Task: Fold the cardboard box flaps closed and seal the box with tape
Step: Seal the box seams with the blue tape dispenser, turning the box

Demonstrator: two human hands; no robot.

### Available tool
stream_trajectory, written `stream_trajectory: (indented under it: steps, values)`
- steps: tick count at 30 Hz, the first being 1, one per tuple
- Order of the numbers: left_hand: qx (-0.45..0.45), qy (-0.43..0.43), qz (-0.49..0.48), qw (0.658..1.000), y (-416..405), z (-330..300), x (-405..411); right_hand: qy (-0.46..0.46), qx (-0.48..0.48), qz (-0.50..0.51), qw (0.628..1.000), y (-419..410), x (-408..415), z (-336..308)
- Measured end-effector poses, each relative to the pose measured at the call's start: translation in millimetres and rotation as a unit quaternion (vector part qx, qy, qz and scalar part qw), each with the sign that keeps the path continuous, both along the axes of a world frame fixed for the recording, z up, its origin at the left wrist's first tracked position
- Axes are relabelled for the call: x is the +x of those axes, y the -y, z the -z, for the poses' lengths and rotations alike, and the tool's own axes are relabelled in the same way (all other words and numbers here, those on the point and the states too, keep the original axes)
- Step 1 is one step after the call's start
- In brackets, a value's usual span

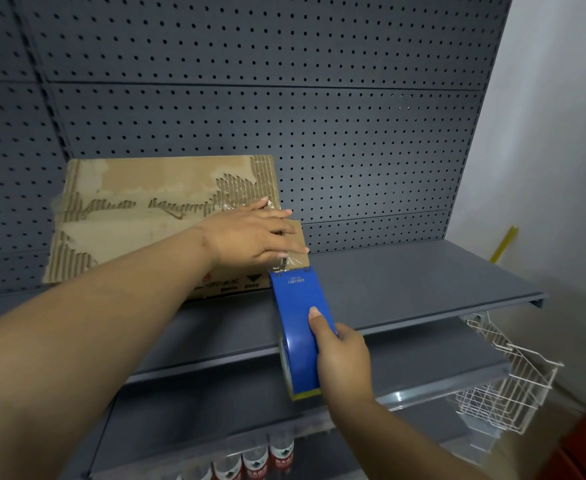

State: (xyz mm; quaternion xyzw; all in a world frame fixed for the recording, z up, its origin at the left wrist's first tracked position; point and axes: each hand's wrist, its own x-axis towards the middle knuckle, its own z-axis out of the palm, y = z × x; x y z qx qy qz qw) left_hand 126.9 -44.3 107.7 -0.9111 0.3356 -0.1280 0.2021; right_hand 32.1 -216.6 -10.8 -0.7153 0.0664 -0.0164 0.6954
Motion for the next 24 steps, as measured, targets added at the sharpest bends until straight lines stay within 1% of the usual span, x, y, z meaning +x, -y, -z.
stream_trajectory:
  steps: [3, 8, 11, 14, 16, 19, 22, 24]
  values:
    - [0.0, 0.011, 0.003, 1.0, -1.0, 1.9, -1.1, -0.001, -0.003, -0.003, 1.0, 0.7, 1.6, -0.2]
    - [0.025, -0.014, -0.01, 1.0, -2.1, -1.9, 1.4, -0.005, -0.013, -0.01, 1.0, -0.5, 8.8, -1.2]
    - [0.035, -0.009, -0.023, 0.999, -0.2, -3.2, 4.0, -0.01, -0.012, -0.013, 1.0, 0.0, 9.2, -4.6]
    - [-0.011, -0.003, -0.021, 1.0, 4.6, -8.2, 8.2, 0.0, -0.025, -0.012, 1.0, 5.7, 12.1, -18.4]
    - [-0.063, -0.012, -0.026, 0.998, 7.1, -18.9, 12.0, 0.023, -0.04, -0.009, 0.999, 10.1, 16.5, -33.9]
    - [-0.135, -0.028, -0.035, 0.99, 10.2, -38.8, 20.2, 0.056, -0.037, -0.008, 0.998, 12.2, 26.7, -58.9]
    - [-0.163, -0.033, -0.064, 0.984, 8.9, -46.0, 28.4, 0.06, -0.046, -0.026, 0.997, 11.0, 35.8, -77.0]
    - [-0.169, -0.046, -0.094, 0.98, 2.9, -37.6, 34.0, 0.051, -0.063, -0.042, 0.996, 9.9, 39.7, -80.7]
